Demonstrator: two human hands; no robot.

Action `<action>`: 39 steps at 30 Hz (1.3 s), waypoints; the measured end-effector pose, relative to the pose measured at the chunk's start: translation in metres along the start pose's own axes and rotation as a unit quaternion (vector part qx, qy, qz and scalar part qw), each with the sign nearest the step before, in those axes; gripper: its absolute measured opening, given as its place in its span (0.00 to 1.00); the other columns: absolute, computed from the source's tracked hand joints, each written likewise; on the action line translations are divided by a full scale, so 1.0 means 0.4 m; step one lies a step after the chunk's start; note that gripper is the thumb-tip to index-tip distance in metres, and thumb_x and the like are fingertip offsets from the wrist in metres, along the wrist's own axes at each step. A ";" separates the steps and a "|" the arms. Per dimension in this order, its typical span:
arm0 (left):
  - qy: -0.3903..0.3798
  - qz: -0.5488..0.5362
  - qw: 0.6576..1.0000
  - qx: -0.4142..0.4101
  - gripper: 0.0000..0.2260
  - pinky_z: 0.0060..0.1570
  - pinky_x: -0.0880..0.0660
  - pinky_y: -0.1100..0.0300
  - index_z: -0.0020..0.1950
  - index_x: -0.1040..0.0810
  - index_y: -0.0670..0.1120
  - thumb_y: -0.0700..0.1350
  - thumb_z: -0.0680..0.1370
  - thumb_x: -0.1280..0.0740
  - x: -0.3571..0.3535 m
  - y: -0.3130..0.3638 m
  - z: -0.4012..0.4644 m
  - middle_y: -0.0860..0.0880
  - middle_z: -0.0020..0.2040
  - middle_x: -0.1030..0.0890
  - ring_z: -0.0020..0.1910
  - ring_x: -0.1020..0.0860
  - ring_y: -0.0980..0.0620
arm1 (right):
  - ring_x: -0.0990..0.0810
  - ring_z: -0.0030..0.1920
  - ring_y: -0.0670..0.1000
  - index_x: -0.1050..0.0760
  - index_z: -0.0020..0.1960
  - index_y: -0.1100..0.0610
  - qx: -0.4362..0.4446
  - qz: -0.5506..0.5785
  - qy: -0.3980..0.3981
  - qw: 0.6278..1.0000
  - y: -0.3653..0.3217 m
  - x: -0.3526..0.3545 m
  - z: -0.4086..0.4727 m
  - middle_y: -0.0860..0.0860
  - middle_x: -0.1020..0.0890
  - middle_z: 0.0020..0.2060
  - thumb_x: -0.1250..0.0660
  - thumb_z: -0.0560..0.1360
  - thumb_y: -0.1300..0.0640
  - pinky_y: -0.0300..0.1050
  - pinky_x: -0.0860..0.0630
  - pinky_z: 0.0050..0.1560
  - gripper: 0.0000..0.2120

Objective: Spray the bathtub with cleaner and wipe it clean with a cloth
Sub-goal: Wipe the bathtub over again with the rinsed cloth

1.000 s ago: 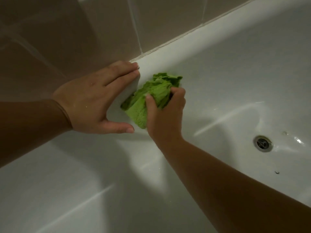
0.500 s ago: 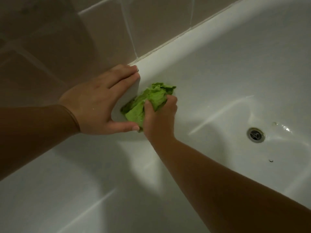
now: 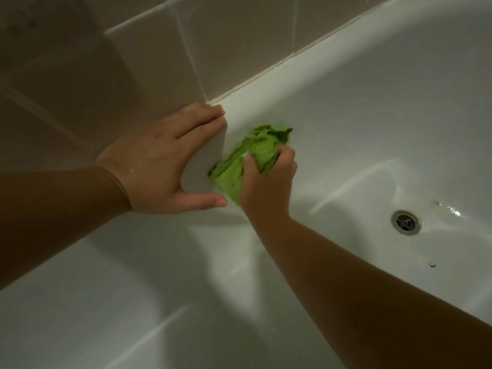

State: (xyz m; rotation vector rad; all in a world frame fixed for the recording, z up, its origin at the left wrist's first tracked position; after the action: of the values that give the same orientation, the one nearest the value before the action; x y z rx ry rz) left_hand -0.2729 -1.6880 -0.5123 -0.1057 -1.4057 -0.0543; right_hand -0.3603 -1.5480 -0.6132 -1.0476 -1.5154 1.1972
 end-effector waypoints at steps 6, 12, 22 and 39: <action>-0.011 0.007 1.000 0.003 0.50 0.75 0.35 0.45 0.80 0.36 0.38 0.76 0.72 0.37 -0.004 0.003 0.024 0.40 0.79 0.35 0.78 0.35 0.40 | 0.26 0.59 0.54 0.35 0.75 0.58 -0.060 -0.009 0.046 0.997 0.087 0.027 0.079 0.58 0.28 0.63 0.33 0.81 0.54 0.38 0.33 0.56 0.25; -0.005 0.022 1.000 0.001 0.50 0.74 0.35 0.47 0.80 0.36 0.39 0.75 0.72 0.36 -0.007 0.009 0.051 0.40 0.79 0.35 0.78 0.34 0.40 | 0.27 0.57 0.53 0.33 0.68 0.60 -0.069 -0.018 -0.079 0.994 0.101 -0.012 -0.018 0.56 0.26 0.61 0.29 0.78 0.55 0.38 0.33 0.56 0.23; -0.014 0.015 1.000 -0.009 0.51 0.74 0.33 0.40 0.80 0.36 0.37 0.75 0.72 0.35 -0.017 0.011 0.078 0.38 0.79 0.35 0.79 0.36 0.39 | 0.25 0.65 0.57 0.38 0.78 0.57 -0.125 -0.024 0.018 0.992 0.192 0.014 0.072 0.57 0.28 0.67 0.35 0.83 0.50 0.41 0.32 0.59 0.28; 0.001 0.014 1.000 -0.023 0.51 0.75 0.34 0.41 0.78 0.36 0.34 0.73 0.73 0.33 -0.028 0.017 0.125 0.36 0.78 0.34 0.78 0.35 0.39 | 0.25 0.60 0.58 0.38 0.71 0.61 -0.183 -0.053 -0.087 0.978 0.393 0.006 0.050 0.59 0.28 0.65 0.31 0.80 0.56 0.51 0.26 0.63 0.24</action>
State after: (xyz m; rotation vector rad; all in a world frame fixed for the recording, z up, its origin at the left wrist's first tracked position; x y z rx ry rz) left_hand -0.3231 -1.6762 -0.5155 -0.1630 -1.4005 -0.0623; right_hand -0.3678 -1.5234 -0.7695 -1.1021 -1.9571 0.9763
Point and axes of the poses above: each hand's wrist, its own z-axis towards the middle knuckle, its own x-axis out of the back of the hand, y = z × x, the point moved 3 cm from there along z, towards the middle knuckle
